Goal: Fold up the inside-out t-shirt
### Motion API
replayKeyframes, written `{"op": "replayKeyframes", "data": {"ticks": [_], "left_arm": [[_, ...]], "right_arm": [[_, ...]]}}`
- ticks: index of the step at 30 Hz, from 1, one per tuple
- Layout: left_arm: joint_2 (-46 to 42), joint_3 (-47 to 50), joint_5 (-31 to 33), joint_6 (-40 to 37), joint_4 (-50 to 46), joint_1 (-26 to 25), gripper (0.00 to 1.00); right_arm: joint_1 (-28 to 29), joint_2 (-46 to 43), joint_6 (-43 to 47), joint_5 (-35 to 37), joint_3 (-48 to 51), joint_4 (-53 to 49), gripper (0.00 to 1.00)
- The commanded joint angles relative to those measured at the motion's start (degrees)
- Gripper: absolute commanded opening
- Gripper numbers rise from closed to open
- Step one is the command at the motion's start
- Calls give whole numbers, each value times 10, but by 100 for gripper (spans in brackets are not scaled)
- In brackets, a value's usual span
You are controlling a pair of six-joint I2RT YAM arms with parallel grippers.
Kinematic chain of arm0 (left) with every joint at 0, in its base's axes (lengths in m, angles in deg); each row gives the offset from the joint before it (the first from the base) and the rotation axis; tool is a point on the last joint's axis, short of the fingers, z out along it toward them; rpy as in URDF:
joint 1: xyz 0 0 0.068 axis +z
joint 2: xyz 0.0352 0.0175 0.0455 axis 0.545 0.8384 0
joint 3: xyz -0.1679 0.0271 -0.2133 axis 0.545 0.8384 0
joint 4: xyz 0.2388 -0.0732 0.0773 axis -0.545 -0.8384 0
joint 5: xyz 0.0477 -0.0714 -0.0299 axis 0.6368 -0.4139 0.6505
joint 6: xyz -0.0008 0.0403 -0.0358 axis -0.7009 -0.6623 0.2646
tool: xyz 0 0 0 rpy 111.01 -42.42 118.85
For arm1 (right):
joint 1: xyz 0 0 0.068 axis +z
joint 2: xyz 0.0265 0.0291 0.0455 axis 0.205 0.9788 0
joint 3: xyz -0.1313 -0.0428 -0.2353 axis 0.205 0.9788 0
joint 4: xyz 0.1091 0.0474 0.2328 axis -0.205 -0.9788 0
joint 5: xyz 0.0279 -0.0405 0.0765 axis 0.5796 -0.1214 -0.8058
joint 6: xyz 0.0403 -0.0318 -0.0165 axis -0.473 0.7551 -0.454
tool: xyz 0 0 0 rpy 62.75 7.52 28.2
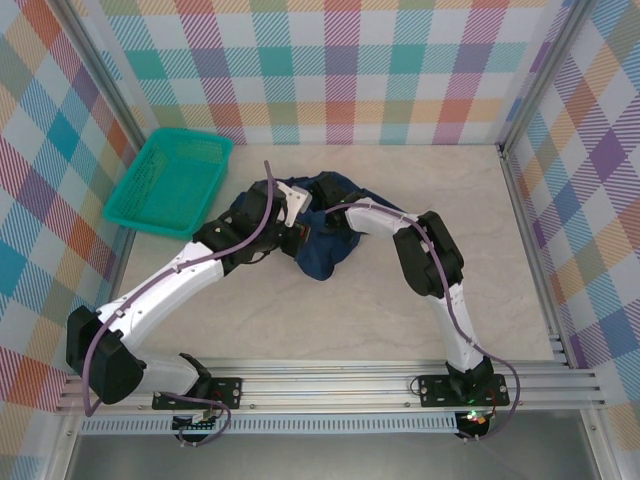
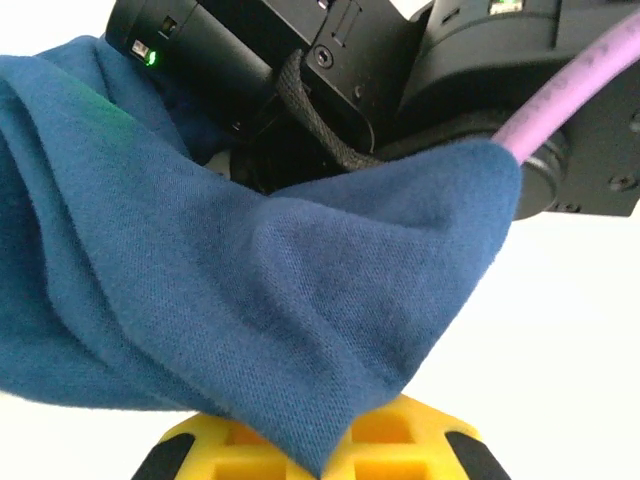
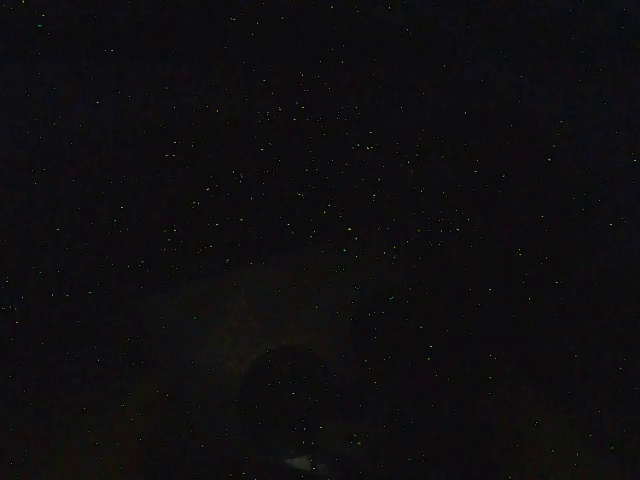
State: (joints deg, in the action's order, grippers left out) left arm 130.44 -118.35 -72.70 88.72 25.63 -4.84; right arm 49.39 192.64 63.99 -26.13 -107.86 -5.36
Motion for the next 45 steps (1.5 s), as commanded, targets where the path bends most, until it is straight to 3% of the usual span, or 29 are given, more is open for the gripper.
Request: {"op": "replayKeyframes", "data": {"ticks": [1, 5, 12, 20, 26, 29, 34, 45], "left_arm": [[-34, -36, -27, 1, 11, -5, 0], [-56, -75, -39, 21, 38, 0, 0], [-17, -179, -67, 42, 52, 2, 0], [37, -274, -153, 56, 34, 2, 0], [3, -249, -213, 45, 42, 2, 0], [-27, -235, -181, 27, 39, 2, 0], [-56, -206, -47, 9, 27, 2, 0], [-83, -145, 127, 23, 40, 11, 0]], "right_arm": [[-2, -41, -16, -17, 26, 7, 81], [5, -76, -4, -58, 94, 71, 80], [28, -95, 48, -24, 140, 120, 77], [43, -39, 71, 36, 41, 65, 82], [31, 27, 60, 56, -84, -36, 83], [26, 47, 64, 34, -113, -77, 85], [27, 45, 70, 11, -95, -144, 82], [18, 32, 59, -46, -19, -190, 38]]}}
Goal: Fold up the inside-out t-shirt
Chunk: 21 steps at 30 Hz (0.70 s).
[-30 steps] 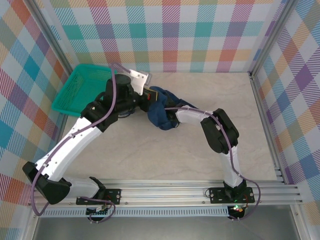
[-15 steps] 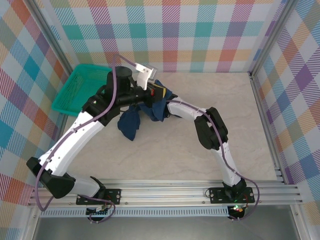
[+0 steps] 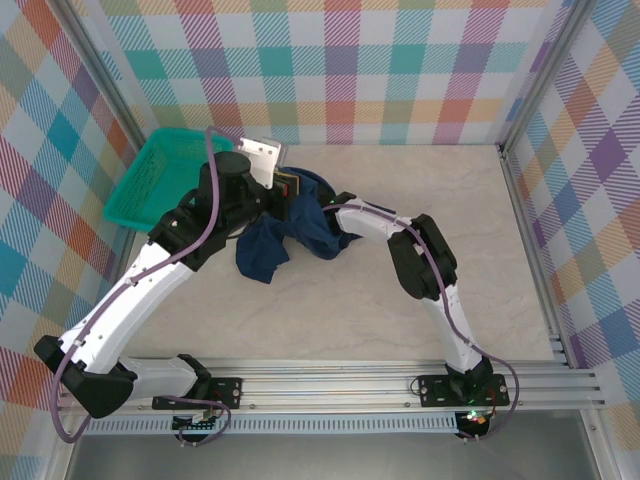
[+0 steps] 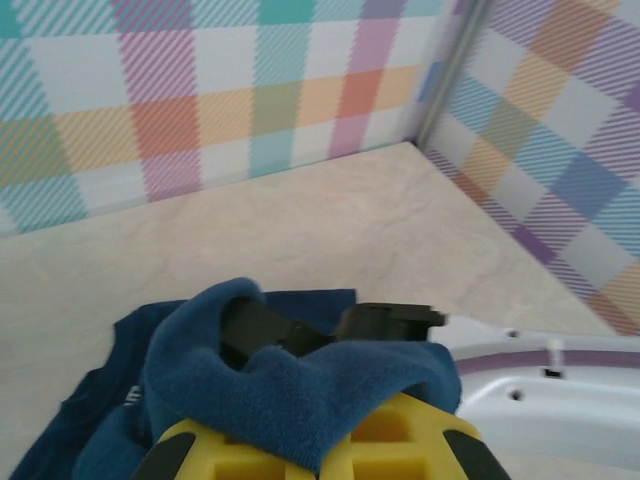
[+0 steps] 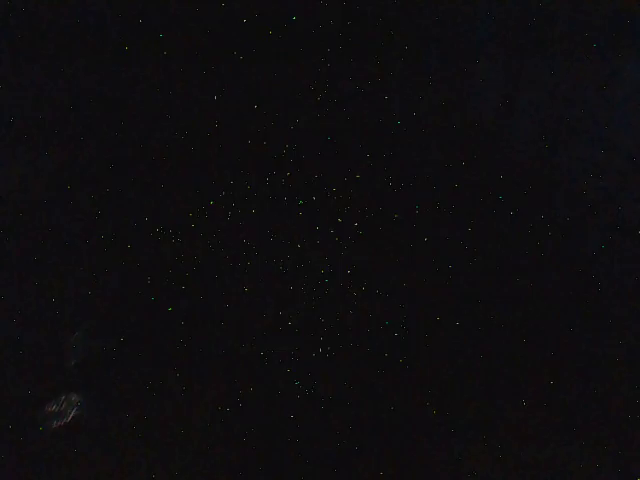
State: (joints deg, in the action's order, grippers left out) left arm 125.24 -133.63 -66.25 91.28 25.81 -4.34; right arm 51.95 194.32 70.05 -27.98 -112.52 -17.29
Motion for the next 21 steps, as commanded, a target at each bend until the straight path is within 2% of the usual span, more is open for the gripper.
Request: {"op": "replayKeyframes", "data": {"ticks": [1, 7, 10, 16, 21], "left_arm": [[-36, 16, 70, 0, 43, 9, 0], [-52, 75, 122, 25, 49, 42, 0], [-53, 110, 137, 56, 51, 87, 0], [-13, 162, 108, 109, 58, 188, 0], [47, 192, 71, 117, 84, 201, 0]], "right_arm": [[-12, 13, -4, -37, 26, -71, 32], [-21, -30, -4, -77, 37, -32, 1], [-21, -80, -6, -114, 74, 22, 0], [-30, -202, -19, -219, 172, 127, 0], [-43, -270, -57, -320, 220, 206, 0]]}}
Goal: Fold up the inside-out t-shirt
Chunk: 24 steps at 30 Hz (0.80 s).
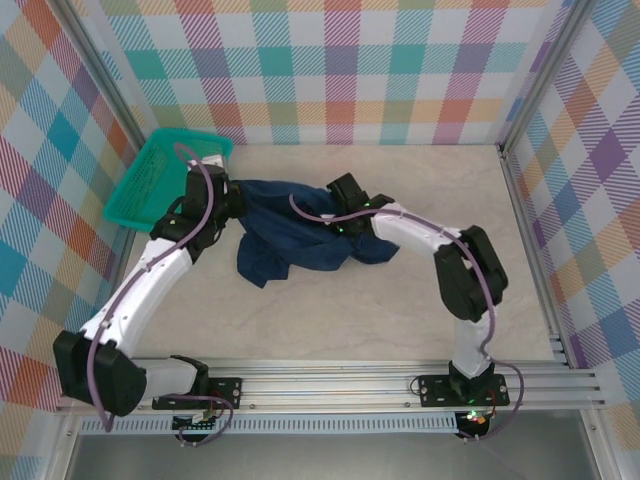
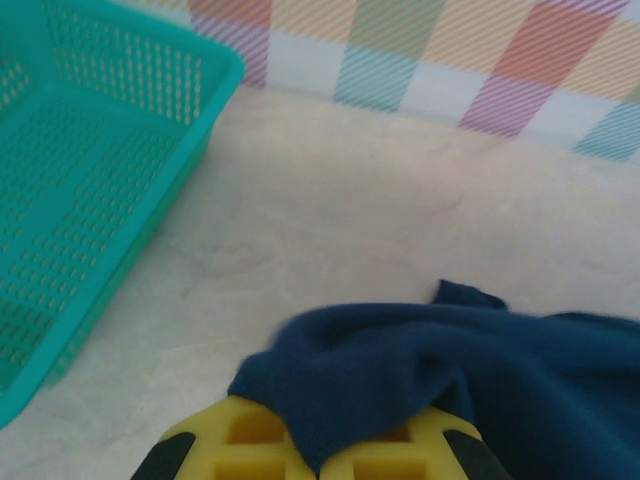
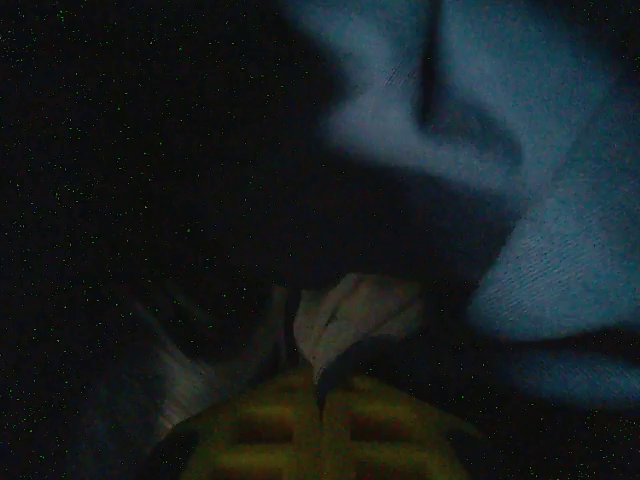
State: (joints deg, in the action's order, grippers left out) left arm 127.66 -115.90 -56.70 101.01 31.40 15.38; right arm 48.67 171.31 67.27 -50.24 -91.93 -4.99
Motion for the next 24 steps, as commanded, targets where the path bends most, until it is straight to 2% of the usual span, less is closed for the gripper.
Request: {"op": "replayKeyframes", "data": {"ticks": [1, 6, 11, 12, 16, 18, 21, 24], "left_arm": [[36, 18, -31, 22, 32, 4, 0], [71, 36, -70, 13, 57, 7, 0], [122, 10, -142, 17, 52, 8, 0], [132, 3, -152, 14, 47, 8, 0], [141, 23, -190, 16, 84, 8, 0], [140, 39, -205, 21, 97, 8, 0], [140, 58, -208, 31, 106, 8, 0], [139, 69, -172, 38, 99, 8, 0]], "right_arm": [[-12, -47, -34, -108, 17, 93, 0], [-15, -68, -20, -92, 13, 103, 0], [-11, -70, 11, -165, 24, 142, 0], [-9, -70, 11, -162, 24, 150, 0], [-9, -75, -6, -60, 6, 183, 0], [-12, -83, -17, -65, 1, 212, 0], [-15, -90, -35, -114, -15, 231, 0], [-21, -111, -38, -124, -20, 225, 0]]}}
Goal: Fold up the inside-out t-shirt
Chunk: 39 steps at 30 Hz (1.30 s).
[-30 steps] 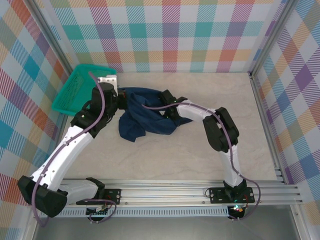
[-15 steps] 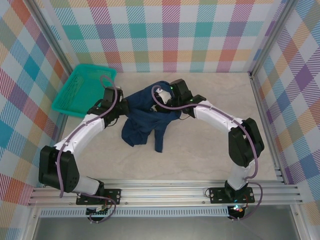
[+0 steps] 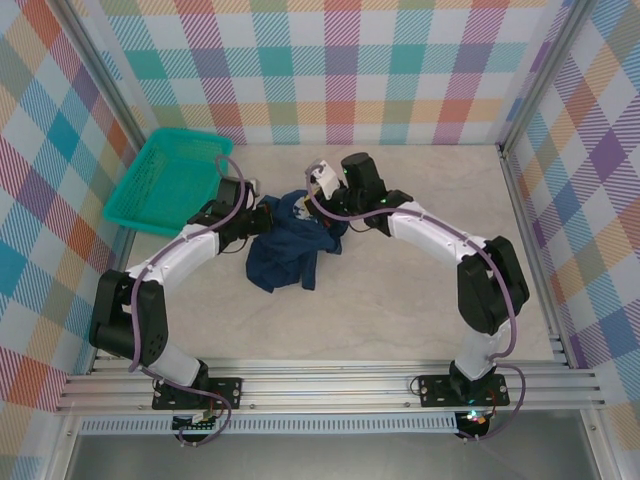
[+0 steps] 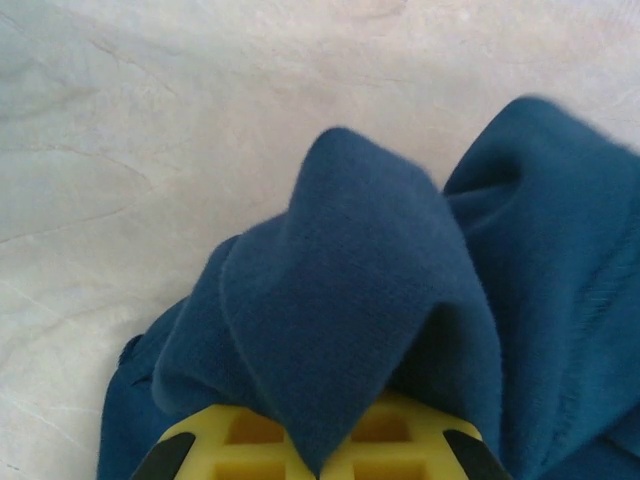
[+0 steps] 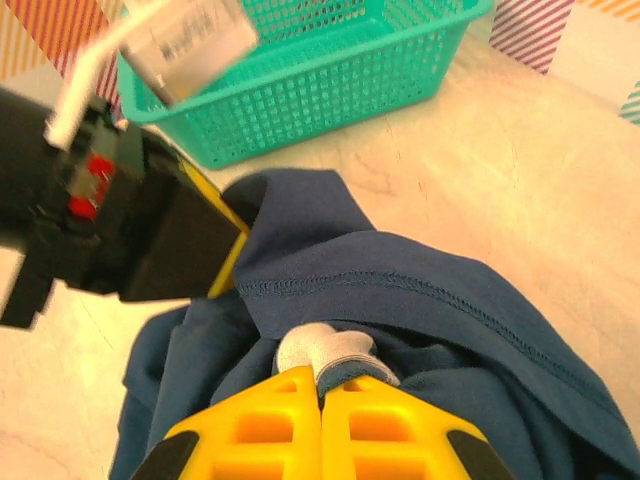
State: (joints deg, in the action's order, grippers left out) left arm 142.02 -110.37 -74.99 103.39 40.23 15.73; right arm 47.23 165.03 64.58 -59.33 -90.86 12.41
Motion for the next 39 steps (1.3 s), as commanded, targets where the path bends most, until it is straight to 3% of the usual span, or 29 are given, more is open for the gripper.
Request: {"op": "replayKeyframes", "data": {"ticks": [1, 11, 13, 16, 21, 24, 28, 31, 34, 36, 39], "left_arm": [[-4, 16, 26, 19, 5, 6, 0], [-18, 147, 31, 76, 67, 13, 0], [-25, 174, 0, 87, 95, 13, 11], [-61, 190, -38, 92, 122, 13, 37], [-147, 189, -63, 94, 144, 13, 60], [-153, 178, -127, 88, 198, 7, 69], [-92, 114, -177, 36, 200, -13, 73], [-41, 74, -232, 21, 203, -27, 74], [4, 35, -245, 13, 199, -50, 71], [41, 7, -239, 11, 194, -57, 56], [82, -19, -198, 26, 182, -50, 18]], "right_arm": [[-12, -61, -14, -35, -26, 54, 0], [-116, -178, -166, -123, 49, 186, 0], [-116, -176, -159, -145, 62, 186, 0], [-117, -174, -134, -177, 84, 188, 0], [-127, -171, -95, -244, 93, 166, 0], [-132, -169, -83, -282, 94, 156, 0], [-133, -167, -74, -305, 88, 138, 0], [-133, -167, -71, -306, 83, 126, 0], [-133, -168, -71, -308, 80, 123, 0], [-133, -171, -73, -312, 79, 123, 0], [-137, -191, -52, -305, 79, 94, 0]]}}
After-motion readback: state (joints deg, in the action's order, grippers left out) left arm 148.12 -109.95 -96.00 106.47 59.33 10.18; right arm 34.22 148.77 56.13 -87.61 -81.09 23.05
